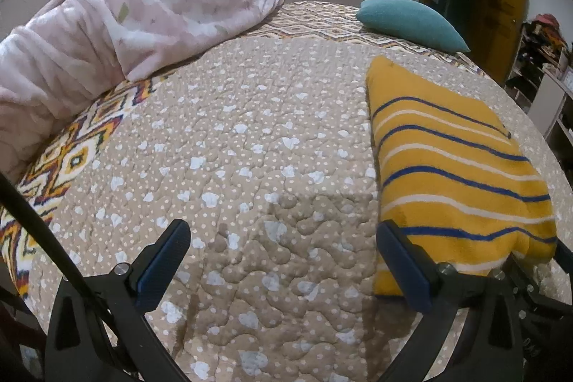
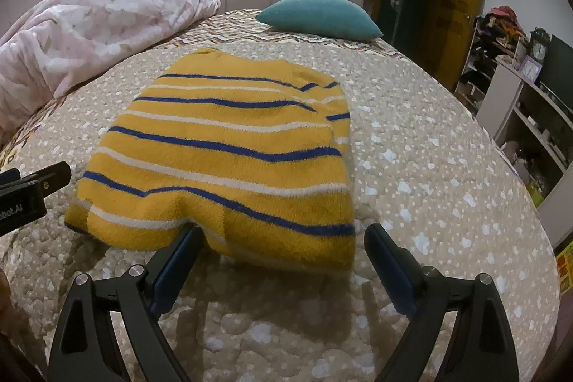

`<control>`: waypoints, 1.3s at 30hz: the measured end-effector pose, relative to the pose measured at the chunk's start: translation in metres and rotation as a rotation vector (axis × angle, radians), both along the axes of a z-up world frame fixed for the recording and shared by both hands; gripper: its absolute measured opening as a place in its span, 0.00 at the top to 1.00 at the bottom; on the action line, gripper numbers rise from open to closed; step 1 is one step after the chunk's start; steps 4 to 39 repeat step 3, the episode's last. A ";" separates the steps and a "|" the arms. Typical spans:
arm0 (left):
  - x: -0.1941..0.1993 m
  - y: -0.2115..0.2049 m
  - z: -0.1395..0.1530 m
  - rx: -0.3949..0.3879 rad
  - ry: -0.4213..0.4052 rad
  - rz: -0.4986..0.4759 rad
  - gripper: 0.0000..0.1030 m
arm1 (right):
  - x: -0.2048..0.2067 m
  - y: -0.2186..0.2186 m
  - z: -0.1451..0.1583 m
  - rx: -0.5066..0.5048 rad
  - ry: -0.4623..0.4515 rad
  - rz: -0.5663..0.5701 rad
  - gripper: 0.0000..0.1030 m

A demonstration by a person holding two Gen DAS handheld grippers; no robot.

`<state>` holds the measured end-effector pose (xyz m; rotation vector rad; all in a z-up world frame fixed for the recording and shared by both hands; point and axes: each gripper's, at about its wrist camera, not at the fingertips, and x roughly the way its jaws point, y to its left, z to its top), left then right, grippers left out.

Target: Fold small clothes

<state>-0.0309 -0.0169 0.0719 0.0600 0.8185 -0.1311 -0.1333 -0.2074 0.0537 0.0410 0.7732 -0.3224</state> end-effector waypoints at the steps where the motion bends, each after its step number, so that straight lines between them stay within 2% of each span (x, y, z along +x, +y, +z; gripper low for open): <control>1: 0.000 0.000 0.001 0.006 -0.003 -0.001 0.00 | -0.001 0.000 0.000 0.002 0.000 0.001 0.08; 39: 0.000 0.004 0.003 0.011 -0.009 0.009 0.00 | -0.005 0.001 0.002 -0.001 -0.004 0.004 0.08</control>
